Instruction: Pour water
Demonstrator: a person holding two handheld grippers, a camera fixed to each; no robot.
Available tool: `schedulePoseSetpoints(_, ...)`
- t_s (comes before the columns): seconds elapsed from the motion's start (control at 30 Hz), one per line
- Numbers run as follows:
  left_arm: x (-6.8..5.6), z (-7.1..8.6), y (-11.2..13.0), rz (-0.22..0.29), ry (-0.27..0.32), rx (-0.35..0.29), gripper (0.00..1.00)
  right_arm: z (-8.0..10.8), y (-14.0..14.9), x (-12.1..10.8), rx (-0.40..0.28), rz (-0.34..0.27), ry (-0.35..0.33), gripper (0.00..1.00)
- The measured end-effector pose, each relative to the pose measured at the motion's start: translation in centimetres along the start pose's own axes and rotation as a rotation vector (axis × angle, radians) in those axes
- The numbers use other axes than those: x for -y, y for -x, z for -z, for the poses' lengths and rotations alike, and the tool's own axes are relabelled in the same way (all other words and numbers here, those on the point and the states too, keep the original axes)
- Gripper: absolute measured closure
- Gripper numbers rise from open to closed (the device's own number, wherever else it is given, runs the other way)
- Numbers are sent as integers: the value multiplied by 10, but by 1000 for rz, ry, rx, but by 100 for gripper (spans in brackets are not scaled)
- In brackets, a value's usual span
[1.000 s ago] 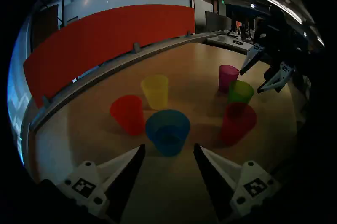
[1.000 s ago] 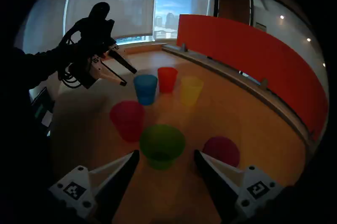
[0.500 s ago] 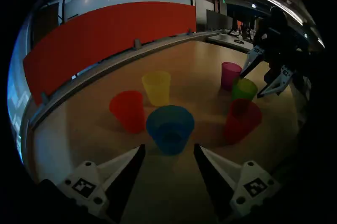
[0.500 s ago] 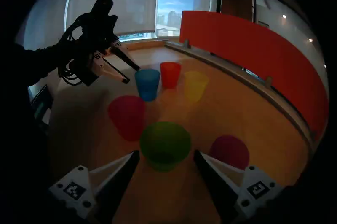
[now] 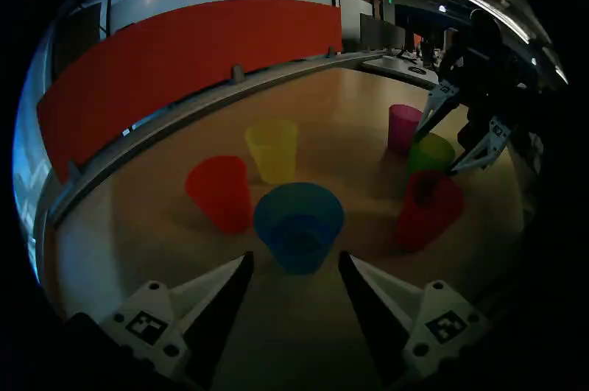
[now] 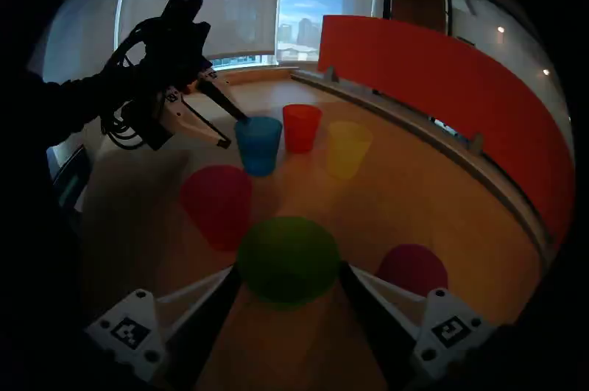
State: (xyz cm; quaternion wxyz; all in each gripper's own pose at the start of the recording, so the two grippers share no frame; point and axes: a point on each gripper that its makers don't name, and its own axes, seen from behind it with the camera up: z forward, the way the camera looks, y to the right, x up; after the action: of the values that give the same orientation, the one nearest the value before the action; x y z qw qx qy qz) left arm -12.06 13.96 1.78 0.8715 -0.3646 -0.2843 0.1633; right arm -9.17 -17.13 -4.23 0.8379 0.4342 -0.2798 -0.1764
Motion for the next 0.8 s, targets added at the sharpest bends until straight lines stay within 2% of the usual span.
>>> schedulePoseSetpoints(0.8,-4,-26,-6,-11,27,4,15,-14,1,0,0,-1,-15,0)
